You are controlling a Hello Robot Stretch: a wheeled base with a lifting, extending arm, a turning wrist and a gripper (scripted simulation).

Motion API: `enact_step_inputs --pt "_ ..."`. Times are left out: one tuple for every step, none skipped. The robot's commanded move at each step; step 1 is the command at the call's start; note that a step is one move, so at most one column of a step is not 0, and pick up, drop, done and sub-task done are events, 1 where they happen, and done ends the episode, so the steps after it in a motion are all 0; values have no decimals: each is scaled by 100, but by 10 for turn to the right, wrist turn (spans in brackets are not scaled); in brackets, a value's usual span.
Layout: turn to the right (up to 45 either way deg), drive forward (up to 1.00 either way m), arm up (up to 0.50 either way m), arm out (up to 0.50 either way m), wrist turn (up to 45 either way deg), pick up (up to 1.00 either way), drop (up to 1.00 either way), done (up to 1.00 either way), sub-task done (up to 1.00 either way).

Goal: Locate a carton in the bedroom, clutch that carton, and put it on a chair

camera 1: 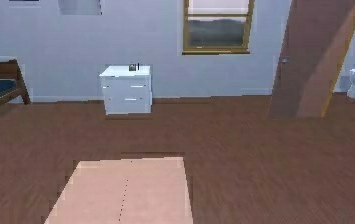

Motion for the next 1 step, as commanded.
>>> enact_step_inputs --pt "0 5 0 0 0 0 0 0 0"
